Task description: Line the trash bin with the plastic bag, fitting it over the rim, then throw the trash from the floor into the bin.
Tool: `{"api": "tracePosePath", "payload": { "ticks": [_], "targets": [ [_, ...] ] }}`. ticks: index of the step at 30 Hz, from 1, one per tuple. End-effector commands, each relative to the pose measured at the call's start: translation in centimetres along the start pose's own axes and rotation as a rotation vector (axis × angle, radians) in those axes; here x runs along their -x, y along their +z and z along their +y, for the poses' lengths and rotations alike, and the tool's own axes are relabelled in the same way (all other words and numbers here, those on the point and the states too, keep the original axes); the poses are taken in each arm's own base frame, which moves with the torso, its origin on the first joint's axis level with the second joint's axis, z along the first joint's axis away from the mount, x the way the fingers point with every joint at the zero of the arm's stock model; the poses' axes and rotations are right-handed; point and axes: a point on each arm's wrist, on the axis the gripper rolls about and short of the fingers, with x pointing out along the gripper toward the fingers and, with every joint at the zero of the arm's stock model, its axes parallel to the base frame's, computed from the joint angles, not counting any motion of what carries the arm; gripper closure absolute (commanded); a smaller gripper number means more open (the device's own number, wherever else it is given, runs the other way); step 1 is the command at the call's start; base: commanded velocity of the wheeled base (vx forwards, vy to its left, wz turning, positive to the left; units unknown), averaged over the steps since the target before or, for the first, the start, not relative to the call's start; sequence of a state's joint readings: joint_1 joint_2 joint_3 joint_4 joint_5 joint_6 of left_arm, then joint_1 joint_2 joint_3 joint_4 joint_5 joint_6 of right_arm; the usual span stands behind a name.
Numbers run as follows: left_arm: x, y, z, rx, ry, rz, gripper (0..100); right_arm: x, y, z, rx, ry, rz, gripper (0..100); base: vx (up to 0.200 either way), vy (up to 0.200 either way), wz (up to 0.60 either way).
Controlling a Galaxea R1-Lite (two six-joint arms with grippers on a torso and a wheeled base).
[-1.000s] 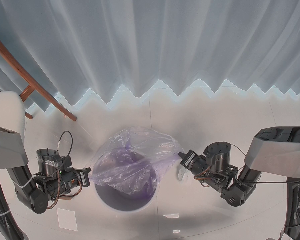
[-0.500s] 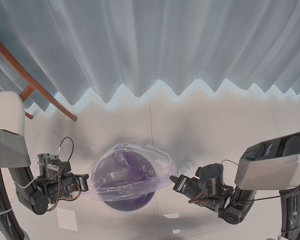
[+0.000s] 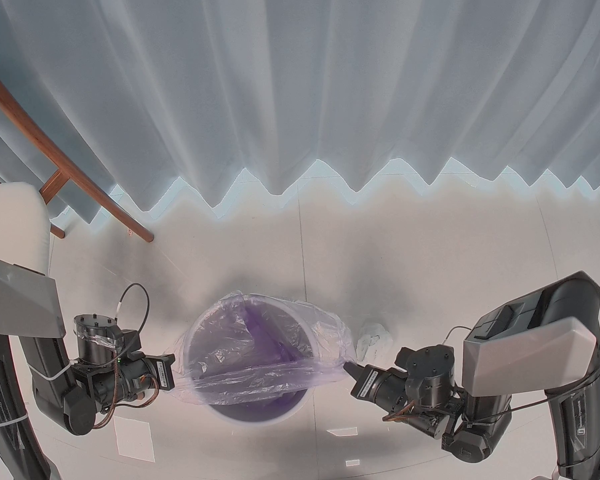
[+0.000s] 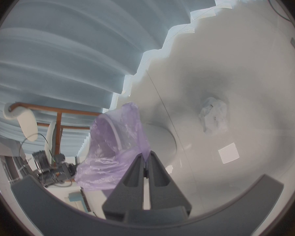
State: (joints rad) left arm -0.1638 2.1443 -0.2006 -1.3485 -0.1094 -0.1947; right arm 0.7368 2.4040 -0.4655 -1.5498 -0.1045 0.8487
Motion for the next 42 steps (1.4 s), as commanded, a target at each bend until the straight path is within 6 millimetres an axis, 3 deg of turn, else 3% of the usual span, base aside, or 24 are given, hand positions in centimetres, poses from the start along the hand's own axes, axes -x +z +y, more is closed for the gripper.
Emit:
{"api": "tracePosePath", "payload": {
  "ticks": [1, 10, 16, 21, 42],
  "targets": [
    [0.7, -0.9, 0.0, -0.022, -0.004, 0.010, 100, 1.4, -0.8, -0.4, 0.050, -0.024, 0.040, 100, 0.000, 0.000, 0.00],
    [1.4, -2.6, 0.4, -0.095, -0.018, 0.039, 100, 2.7, -1.2, -0.2, 0.102, -0.050, 0.045, 100, 0.000, 0.000, 0.00],
    [1.5, -3.5, 0.4, -0.146, -0.013, 0.086, 100, 2.9, -3.4, 0.7, 0.130, -0.038, 0.086, 100, 0.000, 0.000, 0.00],
    [1.3, -3.9, 0.5, -0.163, -0.007, 0.105, 100, 2.1, -4.6, 0.3, 0.158, -0.084, 0.069, 100, 0.000, 0.000, 0.00],
    [1.2, -4.4, 0.1, -0.183, 0.013, 0.131, 100, 2.0, -5.1, 0.2, 0.131, -0.089, 0.078, 100, 0.000, 0.000, 0.00]
  ]
}}
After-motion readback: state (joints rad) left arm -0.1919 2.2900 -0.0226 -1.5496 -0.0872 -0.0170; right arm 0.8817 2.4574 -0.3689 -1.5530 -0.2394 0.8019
